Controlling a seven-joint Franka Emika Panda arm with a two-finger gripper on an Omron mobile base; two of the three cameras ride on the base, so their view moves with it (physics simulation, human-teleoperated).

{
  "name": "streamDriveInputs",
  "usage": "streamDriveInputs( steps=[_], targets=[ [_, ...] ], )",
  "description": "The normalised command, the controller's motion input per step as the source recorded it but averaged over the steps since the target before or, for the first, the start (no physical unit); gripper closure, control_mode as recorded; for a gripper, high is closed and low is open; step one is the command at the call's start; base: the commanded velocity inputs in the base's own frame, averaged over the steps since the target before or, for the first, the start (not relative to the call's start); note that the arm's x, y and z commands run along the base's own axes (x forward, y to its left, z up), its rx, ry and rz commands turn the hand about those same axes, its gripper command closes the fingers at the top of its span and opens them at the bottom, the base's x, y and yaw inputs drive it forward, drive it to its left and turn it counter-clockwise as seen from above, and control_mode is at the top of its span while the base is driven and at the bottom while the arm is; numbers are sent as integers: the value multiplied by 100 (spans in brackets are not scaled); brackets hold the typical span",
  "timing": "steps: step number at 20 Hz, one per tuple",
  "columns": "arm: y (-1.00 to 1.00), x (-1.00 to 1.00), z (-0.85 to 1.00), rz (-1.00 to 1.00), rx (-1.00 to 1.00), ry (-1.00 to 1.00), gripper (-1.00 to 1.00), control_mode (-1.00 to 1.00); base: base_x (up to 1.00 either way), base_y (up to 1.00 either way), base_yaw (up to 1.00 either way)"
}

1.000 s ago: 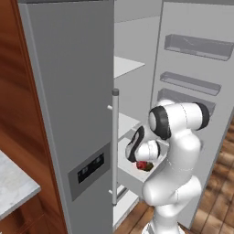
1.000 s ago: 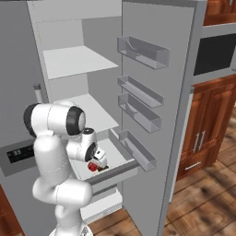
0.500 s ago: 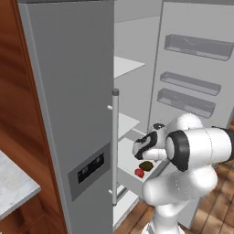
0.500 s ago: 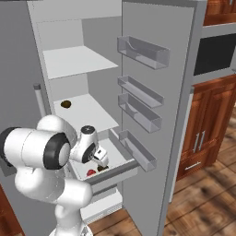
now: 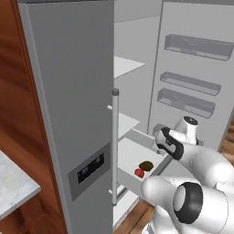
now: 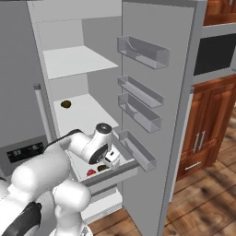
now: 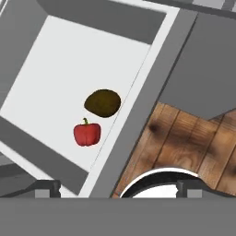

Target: Place the avocado and bell pepper inside the fridge drawer. Close the drawer after placing the vegetables.

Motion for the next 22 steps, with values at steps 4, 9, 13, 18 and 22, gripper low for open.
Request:
streamDriveInputs(
  steps=[4,9,13,18,22],
  targets=[
    [-52,-78,-27,-14,12,0,-100,-100,0,0,0],
    [-40,-66,-49,-13,6,1,-100,-100,0,0,0],
    [-10,-11,-73,-9,1,11,-100,-100,0,0,0],
    [-10,17,-77,-1,1,12,-100,-100,0,0,0],
    [5,39,-69,0,3,11,-100,-100,0,0,0]
  ],
)
